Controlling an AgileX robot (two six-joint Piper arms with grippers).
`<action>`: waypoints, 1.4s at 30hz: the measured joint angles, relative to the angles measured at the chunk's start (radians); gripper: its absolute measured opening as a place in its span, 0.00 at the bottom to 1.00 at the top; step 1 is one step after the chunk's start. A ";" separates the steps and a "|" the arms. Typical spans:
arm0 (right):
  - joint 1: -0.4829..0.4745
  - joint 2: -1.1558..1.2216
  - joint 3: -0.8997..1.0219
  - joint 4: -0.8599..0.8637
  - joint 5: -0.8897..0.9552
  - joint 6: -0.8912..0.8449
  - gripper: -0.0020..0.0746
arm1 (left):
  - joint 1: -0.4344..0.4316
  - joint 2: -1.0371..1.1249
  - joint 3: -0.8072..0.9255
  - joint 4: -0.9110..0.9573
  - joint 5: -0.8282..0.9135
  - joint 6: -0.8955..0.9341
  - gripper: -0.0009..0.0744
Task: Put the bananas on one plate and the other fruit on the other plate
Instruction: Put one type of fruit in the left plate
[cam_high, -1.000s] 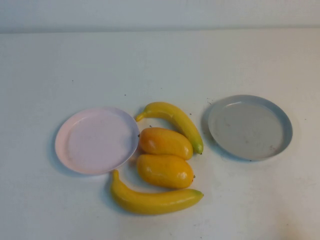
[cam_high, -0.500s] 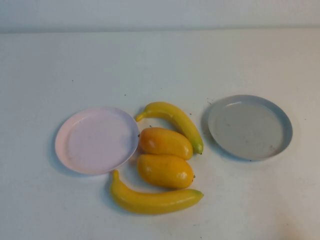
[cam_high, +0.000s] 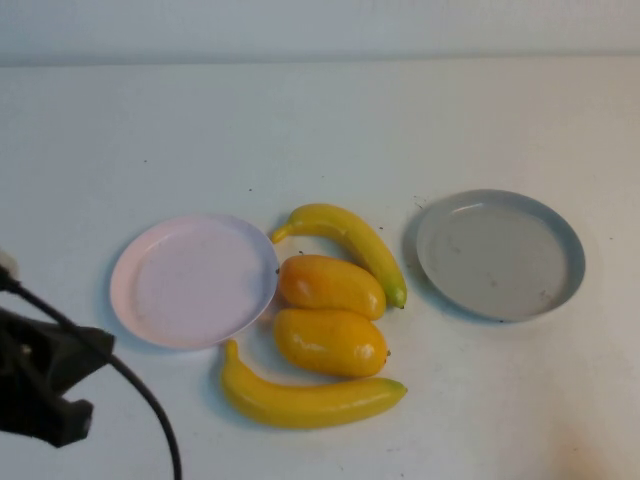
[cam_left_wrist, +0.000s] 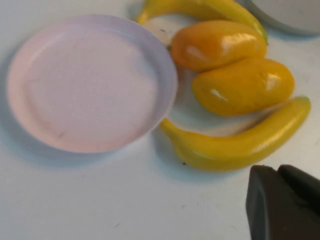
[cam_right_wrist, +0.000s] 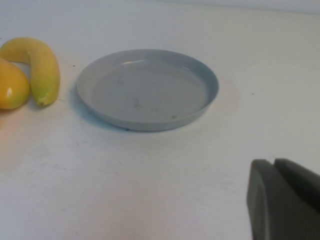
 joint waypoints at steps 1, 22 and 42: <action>0.000 0.000 0.000 0.000 0.000 0.000 0.01 | 0.000 0.050 -0.019 -0.030 0.026 0.075 0.01; 0.000 0.000 0.000 0.000 0.000 0.000 0.01 | -0.475 0.848 -0.605 0.222 0.190 0.375 0.01; 0.000 0.000 0.000 0.000 0.000 0.000 0.01 | -0.613 1.073 -0.740 0.468 0.077 0.393 0.85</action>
